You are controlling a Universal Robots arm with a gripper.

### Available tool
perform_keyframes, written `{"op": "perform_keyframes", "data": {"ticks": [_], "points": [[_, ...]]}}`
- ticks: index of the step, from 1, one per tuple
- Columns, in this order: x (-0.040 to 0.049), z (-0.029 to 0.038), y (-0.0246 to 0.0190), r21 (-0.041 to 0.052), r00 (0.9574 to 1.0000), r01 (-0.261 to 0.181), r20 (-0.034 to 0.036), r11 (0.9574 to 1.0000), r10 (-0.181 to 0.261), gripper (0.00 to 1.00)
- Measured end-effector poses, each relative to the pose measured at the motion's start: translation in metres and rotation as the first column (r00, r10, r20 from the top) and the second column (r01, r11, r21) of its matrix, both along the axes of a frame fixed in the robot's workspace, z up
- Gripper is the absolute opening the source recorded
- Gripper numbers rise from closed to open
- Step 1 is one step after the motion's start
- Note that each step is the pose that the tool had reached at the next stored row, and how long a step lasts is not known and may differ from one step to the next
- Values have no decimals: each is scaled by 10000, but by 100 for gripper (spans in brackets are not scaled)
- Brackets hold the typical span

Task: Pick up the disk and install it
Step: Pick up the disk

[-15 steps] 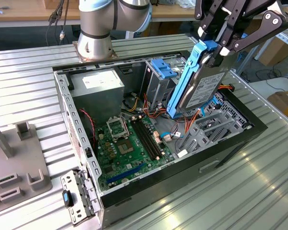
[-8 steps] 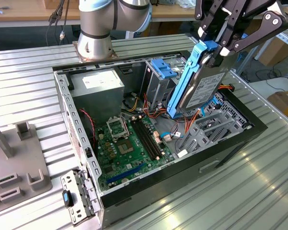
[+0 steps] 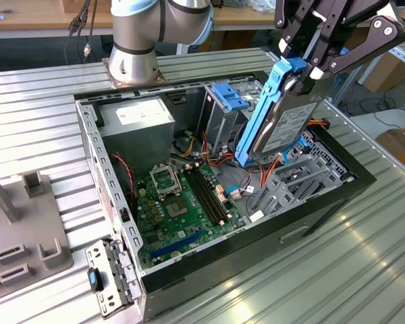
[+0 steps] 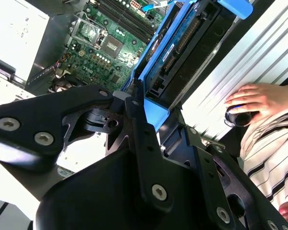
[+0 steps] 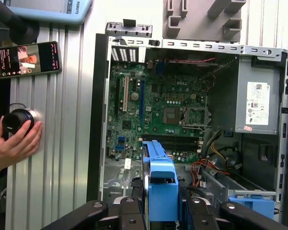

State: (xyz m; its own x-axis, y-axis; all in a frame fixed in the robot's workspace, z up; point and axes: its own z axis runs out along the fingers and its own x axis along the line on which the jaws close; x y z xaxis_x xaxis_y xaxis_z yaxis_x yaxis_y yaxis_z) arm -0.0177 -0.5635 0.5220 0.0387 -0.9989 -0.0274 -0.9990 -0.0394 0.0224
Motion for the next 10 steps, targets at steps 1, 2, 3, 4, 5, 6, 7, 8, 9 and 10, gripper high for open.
{"op": "perform_keyframes", "data": {"ticks": [1,2,3,4,5,6,7,8,9,10], "points": [[0,0,-1,-1,10000,0,0,10000,0,36],[0,0,-9,0,10000,-1,0,10000,1,36],[0,0,-15,0,10000,-1,0,10000,1,36],[0,0,-26,-1,10000,-1,0,10000,1,36],[0,0,-39,0,10000,0,0,10000,0,36],[0,0,-48,0,10000,0,0,10000,0,36],[0,0,-54,-1,10000,0,0,10000,0,36],[0,0,-63,-1,10000,0,0,10000,0,36],[0,0,-71,0,10000,0,0,10000,0,36],[0,0,-86,0,10000,0,0,10000,0,36]]}}
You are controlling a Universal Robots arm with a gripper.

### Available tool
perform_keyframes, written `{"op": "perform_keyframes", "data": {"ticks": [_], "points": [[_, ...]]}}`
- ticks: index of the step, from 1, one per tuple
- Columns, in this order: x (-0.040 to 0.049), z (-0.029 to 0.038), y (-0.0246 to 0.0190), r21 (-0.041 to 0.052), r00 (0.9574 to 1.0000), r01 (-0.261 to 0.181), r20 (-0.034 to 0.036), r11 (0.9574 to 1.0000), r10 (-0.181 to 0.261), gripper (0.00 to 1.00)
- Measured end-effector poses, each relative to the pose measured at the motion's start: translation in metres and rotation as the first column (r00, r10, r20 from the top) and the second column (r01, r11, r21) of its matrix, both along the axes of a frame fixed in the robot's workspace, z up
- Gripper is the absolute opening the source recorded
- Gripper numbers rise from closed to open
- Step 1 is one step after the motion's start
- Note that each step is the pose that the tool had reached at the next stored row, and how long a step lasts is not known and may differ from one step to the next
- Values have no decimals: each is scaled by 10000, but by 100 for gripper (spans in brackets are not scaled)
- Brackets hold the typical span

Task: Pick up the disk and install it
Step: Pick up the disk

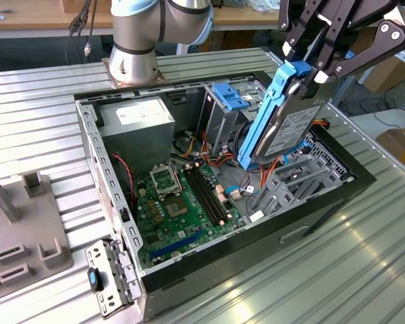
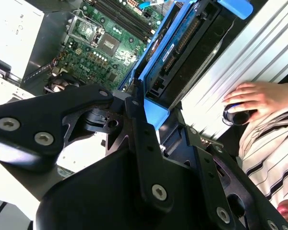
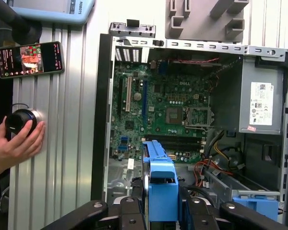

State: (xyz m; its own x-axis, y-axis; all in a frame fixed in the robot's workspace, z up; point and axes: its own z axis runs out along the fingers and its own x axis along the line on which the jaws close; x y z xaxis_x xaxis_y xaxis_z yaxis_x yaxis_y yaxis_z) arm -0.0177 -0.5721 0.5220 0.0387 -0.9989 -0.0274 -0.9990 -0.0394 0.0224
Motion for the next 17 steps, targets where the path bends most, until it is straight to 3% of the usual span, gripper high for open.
{"op": "perform_keyframes", "data": {"ticks": [17], "points": [[27,0,-3,0,10000,1,0,10000,-1,36]]}}
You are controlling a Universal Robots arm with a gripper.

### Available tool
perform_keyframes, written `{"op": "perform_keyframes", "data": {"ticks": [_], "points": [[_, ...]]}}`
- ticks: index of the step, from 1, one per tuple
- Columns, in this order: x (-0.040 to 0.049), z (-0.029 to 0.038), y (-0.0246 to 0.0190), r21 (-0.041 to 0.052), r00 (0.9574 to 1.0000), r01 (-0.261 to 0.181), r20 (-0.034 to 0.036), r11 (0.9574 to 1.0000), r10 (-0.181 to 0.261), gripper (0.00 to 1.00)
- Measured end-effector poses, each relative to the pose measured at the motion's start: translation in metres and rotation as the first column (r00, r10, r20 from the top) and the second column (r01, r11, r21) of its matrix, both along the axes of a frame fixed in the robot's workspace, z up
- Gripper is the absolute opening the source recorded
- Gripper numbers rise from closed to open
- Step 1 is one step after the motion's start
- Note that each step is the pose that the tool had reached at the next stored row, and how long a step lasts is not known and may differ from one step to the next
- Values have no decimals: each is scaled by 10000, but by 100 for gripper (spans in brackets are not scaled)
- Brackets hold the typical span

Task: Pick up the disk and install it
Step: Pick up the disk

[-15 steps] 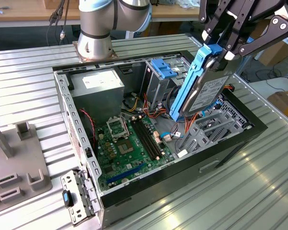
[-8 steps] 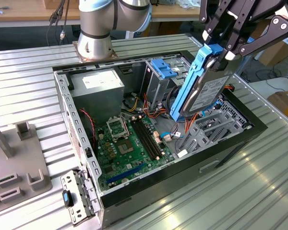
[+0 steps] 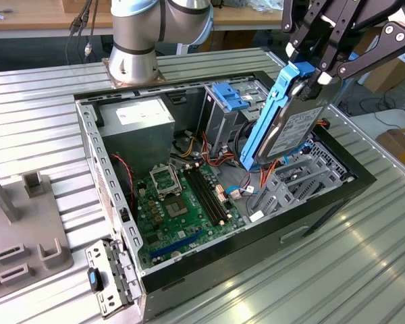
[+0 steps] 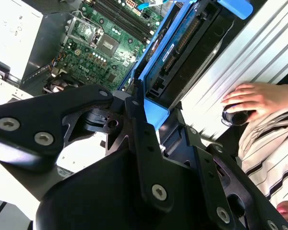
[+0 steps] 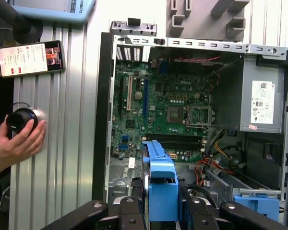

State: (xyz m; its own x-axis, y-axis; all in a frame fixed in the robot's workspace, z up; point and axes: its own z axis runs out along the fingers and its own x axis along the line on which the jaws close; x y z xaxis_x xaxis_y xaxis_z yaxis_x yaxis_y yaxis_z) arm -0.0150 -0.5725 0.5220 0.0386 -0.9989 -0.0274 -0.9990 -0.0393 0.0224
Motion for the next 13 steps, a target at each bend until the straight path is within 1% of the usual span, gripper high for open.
{"op": "perform_keyframes", "data": {"ticks": [3,6,13], "points": [[8,-1,0,1,10000,-2,0,10000,2,36],[57,-1,0,-1,10000,0,0,10000,0,36],[59,-2,0,1,10000,0,0,10000,0,36]]}}
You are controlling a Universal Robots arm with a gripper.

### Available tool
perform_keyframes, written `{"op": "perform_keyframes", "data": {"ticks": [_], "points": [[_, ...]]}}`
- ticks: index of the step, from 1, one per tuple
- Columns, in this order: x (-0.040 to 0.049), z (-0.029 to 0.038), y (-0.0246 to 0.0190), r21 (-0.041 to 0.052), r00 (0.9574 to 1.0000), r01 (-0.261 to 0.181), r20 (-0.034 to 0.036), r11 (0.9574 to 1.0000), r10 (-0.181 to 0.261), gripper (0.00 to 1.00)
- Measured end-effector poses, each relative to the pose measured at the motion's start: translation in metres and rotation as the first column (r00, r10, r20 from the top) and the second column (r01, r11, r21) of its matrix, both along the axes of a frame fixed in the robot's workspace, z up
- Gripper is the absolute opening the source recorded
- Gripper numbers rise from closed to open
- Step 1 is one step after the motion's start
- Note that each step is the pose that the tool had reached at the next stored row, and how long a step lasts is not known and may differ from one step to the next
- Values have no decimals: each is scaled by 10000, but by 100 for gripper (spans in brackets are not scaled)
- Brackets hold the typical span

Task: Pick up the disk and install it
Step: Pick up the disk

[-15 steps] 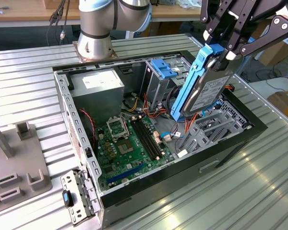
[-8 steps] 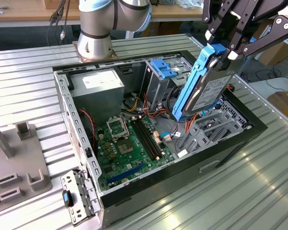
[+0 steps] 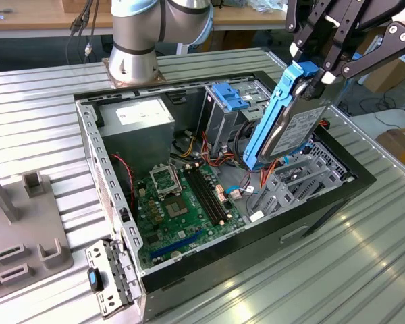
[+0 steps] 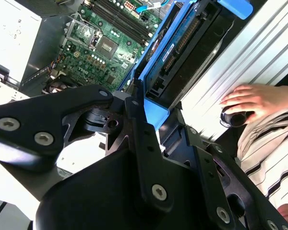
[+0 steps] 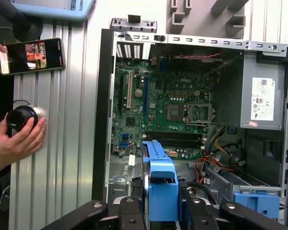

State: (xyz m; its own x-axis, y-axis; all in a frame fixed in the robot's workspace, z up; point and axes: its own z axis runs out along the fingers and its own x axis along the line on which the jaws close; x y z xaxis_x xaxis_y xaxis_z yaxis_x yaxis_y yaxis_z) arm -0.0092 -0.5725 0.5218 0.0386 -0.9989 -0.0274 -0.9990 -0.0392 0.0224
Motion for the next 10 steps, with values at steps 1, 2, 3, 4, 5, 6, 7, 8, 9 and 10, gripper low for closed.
{"op": "perform_keyframes", "data": {"ticks": [1,2,3,4,5,6,7,8,9,10], "points": [[0,0,0,-1,10000,0,0,10000,0,36],[5,0,0,-1,10000,-2,0,10000,2,36],[32,-1,0,0,10000,-1,0,10000,1,36],[47,-1,0,0,10000,0,0,10000,0,36],[64,-1,0,0,10000,-1,0,10000,1,36],[89,-2,0,-1,10000,0,0,10000,0,36],[104,-2,0,-1,10000,0,0,10000,0,36],[146,-3,0,-1,10000,0,0,10000,0,36],[198,-4,0,-2,10000,0,-1,10000,0,36],[224,-5,0,0,10000,0,0,10000,0,36]]}}
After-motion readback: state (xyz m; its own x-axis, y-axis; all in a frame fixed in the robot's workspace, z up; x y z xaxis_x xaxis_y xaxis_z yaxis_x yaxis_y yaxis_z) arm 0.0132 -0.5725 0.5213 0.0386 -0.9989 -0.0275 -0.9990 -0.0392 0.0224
